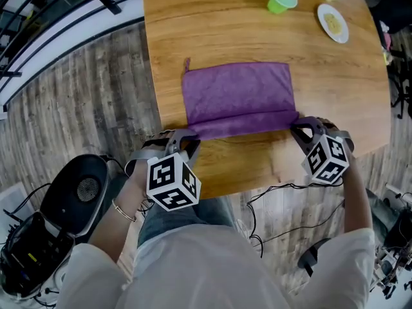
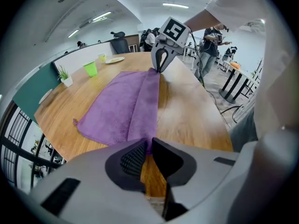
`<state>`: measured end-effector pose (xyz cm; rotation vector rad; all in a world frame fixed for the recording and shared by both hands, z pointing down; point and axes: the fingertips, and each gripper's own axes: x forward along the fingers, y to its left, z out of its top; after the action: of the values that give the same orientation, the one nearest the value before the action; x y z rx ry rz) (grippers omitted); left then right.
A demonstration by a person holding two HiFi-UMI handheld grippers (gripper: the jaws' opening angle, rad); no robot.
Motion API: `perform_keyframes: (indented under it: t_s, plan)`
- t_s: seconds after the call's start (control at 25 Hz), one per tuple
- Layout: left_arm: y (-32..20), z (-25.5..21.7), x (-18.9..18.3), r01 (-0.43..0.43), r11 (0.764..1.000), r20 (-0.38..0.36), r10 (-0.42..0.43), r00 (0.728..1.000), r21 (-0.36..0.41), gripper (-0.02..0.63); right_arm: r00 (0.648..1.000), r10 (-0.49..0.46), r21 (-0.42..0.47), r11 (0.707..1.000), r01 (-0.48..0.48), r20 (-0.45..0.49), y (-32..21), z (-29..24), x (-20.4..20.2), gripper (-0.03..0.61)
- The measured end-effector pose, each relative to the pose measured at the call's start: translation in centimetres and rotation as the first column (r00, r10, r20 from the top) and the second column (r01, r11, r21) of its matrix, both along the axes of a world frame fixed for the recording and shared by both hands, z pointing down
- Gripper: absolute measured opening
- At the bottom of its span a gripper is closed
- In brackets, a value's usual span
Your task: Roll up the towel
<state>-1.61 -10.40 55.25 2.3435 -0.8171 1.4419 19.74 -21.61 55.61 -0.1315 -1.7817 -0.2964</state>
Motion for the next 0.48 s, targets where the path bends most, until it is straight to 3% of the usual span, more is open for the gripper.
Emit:
perform_keyframes:
  t_s: [0.28,0.48]
  plan:
    - [3.4,-1.6,2.3,-0.025,0.998,-0.034,0.023,0.999,-0.058,0.040,1.000,-0.001,-0.081,0.997,0.001,0.001,4.9,-1.3,2.4,0.011]
    - [3.6,-2.9,2.2,0.013,0.997,-0.090,-0.021,0.996,-0.081,0.040,0.997,0.063,-0.127,0.990,-0.058,0.035,5.7,-3.5,2.7,0.011]
